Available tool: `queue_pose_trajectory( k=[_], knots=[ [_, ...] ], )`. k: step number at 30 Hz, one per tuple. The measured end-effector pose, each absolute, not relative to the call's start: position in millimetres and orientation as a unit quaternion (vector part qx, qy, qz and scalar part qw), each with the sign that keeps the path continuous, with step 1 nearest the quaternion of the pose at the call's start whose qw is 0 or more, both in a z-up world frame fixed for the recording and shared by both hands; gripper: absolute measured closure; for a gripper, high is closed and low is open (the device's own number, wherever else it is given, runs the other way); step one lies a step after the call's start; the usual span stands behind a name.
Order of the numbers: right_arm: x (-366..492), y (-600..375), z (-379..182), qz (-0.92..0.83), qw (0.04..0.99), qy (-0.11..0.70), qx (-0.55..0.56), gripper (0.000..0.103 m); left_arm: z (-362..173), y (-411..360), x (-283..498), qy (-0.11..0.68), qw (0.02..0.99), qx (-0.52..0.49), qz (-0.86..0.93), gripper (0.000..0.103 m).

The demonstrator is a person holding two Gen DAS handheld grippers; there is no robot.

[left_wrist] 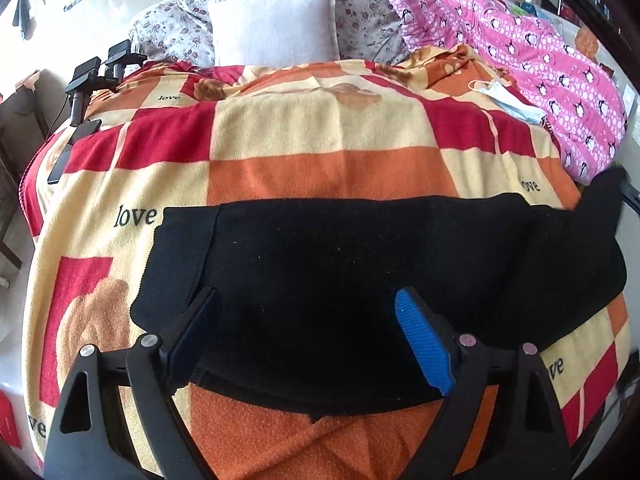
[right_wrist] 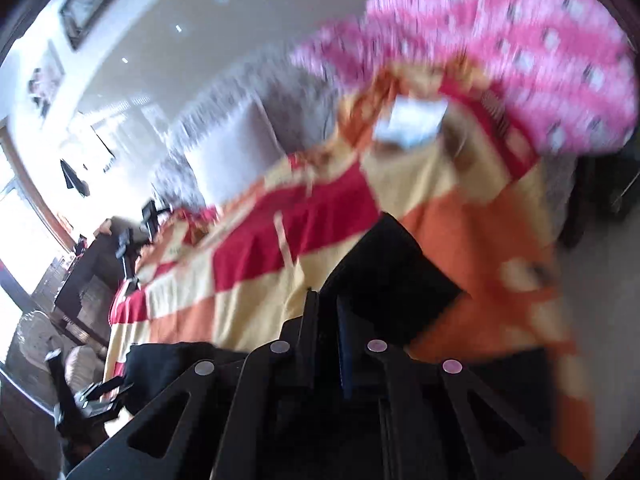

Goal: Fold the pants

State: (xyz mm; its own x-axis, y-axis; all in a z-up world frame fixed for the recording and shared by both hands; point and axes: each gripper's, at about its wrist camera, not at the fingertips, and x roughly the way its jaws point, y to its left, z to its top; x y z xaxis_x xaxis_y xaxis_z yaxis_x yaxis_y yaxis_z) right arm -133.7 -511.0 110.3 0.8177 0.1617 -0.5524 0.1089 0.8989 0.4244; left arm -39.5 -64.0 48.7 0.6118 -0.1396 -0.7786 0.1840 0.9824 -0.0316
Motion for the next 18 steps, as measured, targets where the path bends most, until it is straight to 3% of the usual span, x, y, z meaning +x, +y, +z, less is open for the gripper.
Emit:
queue_pose_trajectory(
  k=[3, 6, 9, 10, 11, 13, 18],
  knots=[
    [-182, -529, 107, -0.044, 0.924, 0.315, 0.213, 0.097, 46, -62, -41, 0.437, 0.895, 0.021, -0.092, 0.013],
    [-204, -551, 61, -0.097, 0.892, 0.382, 0.222, 0.097, 43, -60, -43, 0.442, 0.892, 0.018, -0.09, 0.013],
    [-222, -562, 49, -0.099, 0.884, 0.375, 0.261, 0.091, 46, -57, -44, 0.441, 0.893, 0.016, -0.084, 0.013],
    [-222, -560, 54, -0.086, 0.891, 0.36, 0.264, 0.084, 48, -55, -45, 0.44, 0.894, 0.012, -0.082, 0.013],
    [-219, -554, 62, -0.069, 0.898, 0.347, 0.261, 0.066, 50, -53, -45, 0.439, 0.895, 0.009, -0.081, 0.013],
    [-208, -543, 71, -0.047, 0.903, 0.342, 0.257, 0.042, 53, -51, -47, 0.436, 0.896, 0.003, -0.079, 0.013],
    [-184, -525, 72, -0.046, 0.9, 0.357, 0.245, 0.041, 53, -44, -48, 0.435, 0.898, 0.009, -0.069, 0.013]
  ],
)
